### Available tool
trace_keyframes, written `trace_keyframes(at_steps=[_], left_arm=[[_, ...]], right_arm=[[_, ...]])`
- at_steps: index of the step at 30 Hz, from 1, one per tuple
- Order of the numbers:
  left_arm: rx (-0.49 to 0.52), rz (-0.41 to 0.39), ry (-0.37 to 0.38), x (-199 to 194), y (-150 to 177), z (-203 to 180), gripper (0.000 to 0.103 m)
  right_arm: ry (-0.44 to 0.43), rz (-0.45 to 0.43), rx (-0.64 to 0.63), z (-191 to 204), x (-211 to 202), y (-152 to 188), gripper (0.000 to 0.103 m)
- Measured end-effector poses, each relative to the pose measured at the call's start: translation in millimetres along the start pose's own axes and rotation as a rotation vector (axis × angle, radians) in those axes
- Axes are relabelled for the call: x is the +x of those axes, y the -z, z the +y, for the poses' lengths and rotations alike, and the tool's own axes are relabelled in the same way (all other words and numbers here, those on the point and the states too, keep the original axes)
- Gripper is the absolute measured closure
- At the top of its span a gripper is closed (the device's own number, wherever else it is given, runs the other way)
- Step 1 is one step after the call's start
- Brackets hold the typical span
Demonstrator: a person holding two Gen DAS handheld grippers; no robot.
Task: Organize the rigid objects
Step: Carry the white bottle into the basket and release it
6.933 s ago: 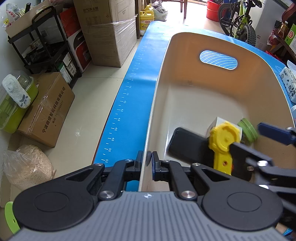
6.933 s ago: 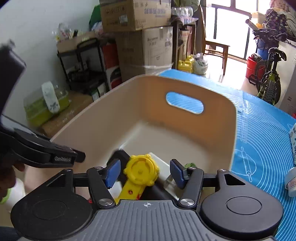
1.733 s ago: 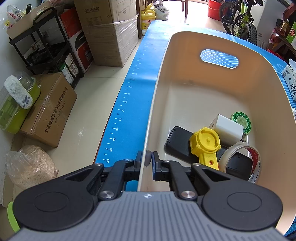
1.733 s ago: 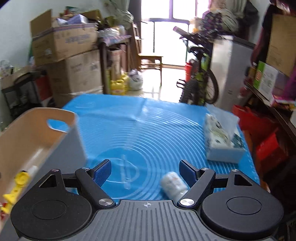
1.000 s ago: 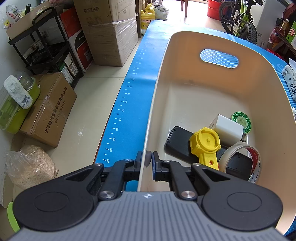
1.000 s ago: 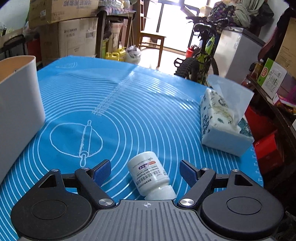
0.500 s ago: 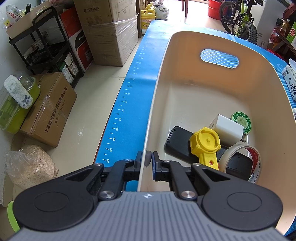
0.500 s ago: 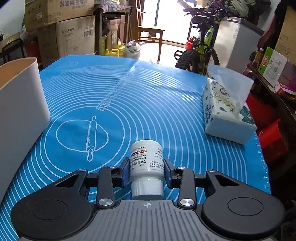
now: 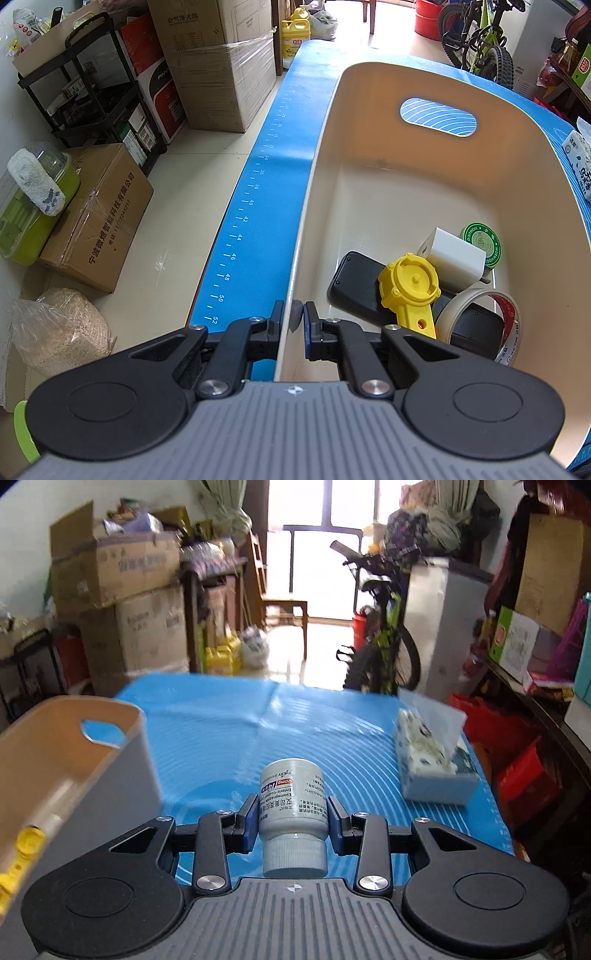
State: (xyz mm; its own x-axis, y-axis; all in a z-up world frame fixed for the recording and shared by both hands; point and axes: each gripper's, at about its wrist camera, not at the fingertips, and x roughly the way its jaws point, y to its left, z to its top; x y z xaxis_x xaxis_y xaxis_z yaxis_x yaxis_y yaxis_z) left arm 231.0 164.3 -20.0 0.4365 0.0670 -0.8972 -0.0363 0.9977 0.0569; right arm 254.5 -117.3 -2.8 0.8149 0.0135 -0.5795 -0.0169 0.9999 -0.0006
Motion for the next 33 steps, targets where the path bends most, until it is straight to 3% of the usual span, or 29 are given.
trace_keyframes(at_steps=[6, 15, 25, 33], left_arm=[[0.001, -0.001, -0.002, -0.1, 0.1, -0.2, 0.092], [0.007, -0.003, -0.008, -1.2, 1.0, 0.0, 0.092], [0.011, -0.003, -0.014, -1.8, 1.7, -1.2, 0.091], [0.013, -0.004, -0.016, -1.4, 1.3, -1.4, 0.091]], right_arm=[[-0.081, -0.073, -0.006, 40.0, -22.7, -13.3, 0.058], [-0.172, -0.054, -0.030, 93.8, -28.2, -17.2, 0.058], [-0.272, 0.043, -0.127, 151.7, -13.6, 2.6, 0.058], [-0.302, 0.146, -0.200, 176.2, -0.4, 17.1, 0.058]])
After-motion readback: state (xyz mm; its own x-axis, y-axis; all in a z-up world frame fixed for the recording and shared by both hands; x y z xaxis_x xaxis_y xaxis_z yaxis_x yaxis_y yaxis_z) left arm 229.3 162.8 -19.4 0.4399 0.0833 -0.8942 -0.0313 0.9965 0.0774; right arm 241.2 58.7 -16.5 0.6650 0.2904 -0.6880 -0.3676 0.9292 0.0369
